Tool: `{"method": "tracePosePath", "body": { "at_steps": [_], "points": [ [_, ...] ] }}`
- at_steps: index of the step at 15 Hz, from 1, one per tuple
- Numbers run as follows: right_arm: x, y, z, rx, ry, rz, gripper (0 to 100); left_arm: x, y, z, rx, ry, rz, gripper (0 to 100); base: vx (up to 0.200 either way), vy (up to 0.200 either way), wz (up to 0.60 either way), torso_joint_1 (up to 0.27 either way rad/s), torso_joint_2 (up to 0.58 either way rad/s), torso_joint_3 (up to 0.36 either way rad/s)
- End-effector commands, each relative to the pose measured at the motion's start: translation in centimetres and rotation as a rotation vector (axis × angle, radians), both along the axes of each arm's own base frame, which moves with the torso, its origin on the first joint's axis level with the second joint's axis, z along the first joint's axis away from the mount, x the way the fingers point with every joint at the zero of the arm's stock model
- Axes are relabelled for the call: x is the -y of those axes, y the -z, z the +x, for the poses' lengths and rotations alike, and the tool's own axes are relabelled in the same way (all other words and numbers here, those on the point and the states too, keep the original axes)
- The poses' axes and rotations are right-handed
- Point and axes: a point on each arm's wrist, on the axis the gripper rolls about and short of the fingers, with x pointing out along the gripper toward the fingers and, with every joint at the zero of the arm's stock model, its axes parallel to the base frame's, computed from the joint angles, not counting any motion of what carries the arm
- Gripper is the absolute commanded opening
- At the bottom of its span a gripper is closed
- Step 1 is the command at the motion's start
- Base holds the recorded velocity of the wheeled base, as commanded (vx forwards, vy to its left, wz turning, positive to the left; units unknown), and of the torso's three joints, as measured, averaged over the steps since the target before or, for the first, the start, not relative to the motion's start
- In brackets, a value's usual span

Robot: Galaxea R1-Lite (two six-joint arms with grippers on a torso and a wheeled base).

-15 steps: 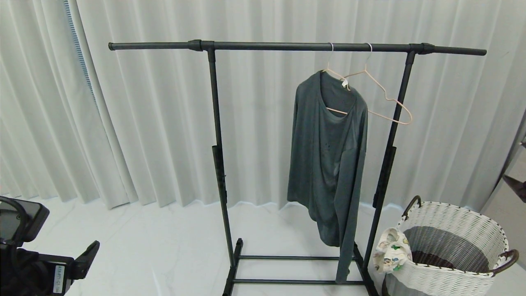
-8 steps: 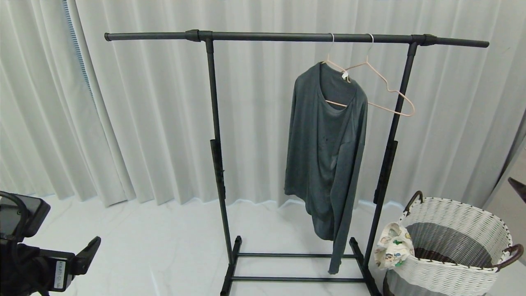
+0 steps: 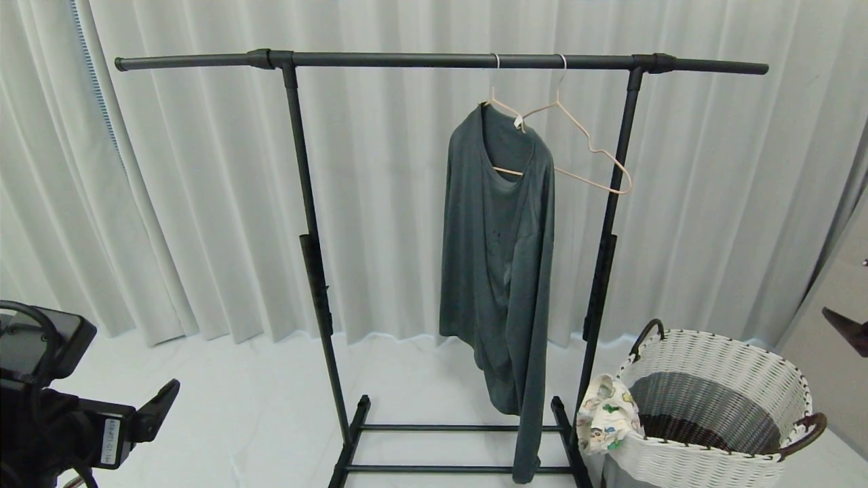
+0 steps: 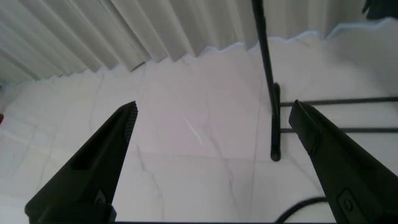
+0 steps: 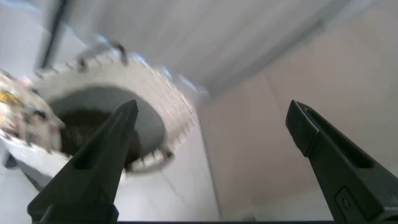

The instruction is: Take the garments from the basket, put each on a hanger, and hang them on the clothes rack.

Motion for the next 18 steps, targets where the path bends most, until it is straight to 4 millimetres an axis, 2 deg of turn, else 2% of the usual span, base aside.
{"method": "tracePosePath", "body": {
  "at_steps": [1,6,10,14,18],
  "points": [
    [-0.1,0.4,0.2,-0.018,-0.037,0.011,100,0.0,-0.2,0.8,-0.009,-0.002,0.0,100,0.2,0.0,0.0,-0.007,-0.01,0.012],
    [-1.0,2.5,1.7,-0.103,-0.059,0.137,100,0.1,-0.2,1.1,-0.016,0.002,-0.001,100,0.2,0.0,0.0,0.002,0.0,0.006],
    [-3.0,6.1,2.5,-0.263,-0.115,0.216,100,0.2,-0.3,1.1,-0.015,0.012,0.0,100,0.2,0.0,0.0,0.004,0.0,0.001],
    [-6.1,10.3,4.1,-0.46,-0.128,0.339,100,1.1,-0.2,1.0,-0.013,0.077,-0.001,100,0.0,0.0,0.0,0.0,0.0,0.0],
    [-8.4,14.7,5.3,-0.652,-0.086,0.392,100,1.8,0.0,0.8,-0.018,0.124,-0.006,100,0.0,0.0,0.0,0.0,0.0,0.0]
  ]
}}
